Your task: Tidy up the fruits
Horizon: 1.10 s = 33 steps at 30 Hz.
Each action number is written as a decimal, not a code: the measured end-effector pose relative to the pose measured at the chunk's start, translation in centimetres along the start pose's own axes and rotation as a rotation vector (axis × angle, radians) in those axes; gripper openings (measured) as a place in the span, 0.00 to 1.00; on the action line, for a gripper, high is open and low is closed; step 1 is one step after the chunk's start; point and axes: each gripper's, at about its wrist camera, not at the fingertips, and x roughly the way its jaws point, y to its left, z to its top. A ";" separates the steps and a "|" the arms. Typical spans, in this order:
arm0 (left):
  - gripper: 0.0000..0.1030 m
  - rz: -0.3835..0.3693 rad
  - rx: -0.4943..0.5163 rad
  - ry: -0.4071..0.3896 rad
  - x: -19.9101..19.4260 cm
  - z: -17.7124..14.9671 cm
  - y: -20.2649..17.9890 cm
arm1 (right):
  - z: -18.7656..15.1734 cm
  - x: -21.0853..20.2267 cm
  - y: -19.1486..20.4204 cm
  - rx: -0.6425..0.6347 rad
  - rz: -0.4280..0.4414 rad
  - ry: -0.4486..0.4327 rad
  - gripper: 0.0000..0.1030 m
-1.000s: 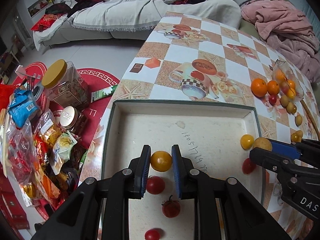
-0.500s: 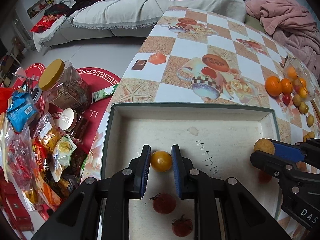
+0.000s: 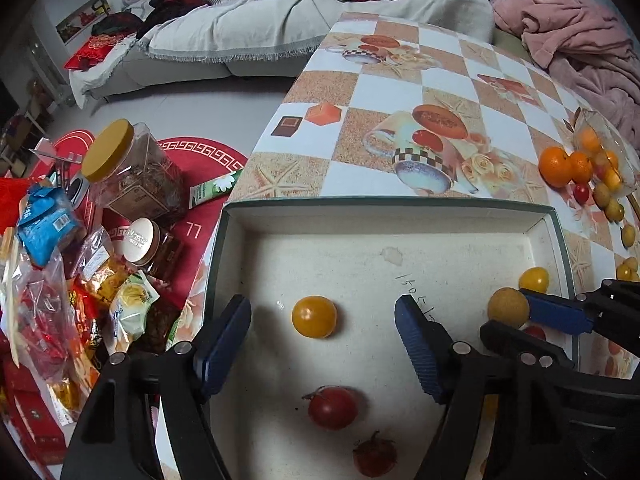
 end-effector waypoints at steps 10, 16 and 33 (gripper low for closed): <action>0.74 0.011 -0.026 -0.025 -2.4 -0.3 1.0 | -0.8 -4.3 -0.5 0.043 0.049 -0.094 0.77; 0.74 0.019 -0.034 -0.007 -5.1 -1.6 0.7 | -1.8 -6.7 -0.8 0.108 0.070 -0.063 0.80; 0.98 0.018 -0.005 0.125 -11.6 -8.3 -1.6 | -6.7 -11.9 0.1 0.124 0.002 0.057 1.00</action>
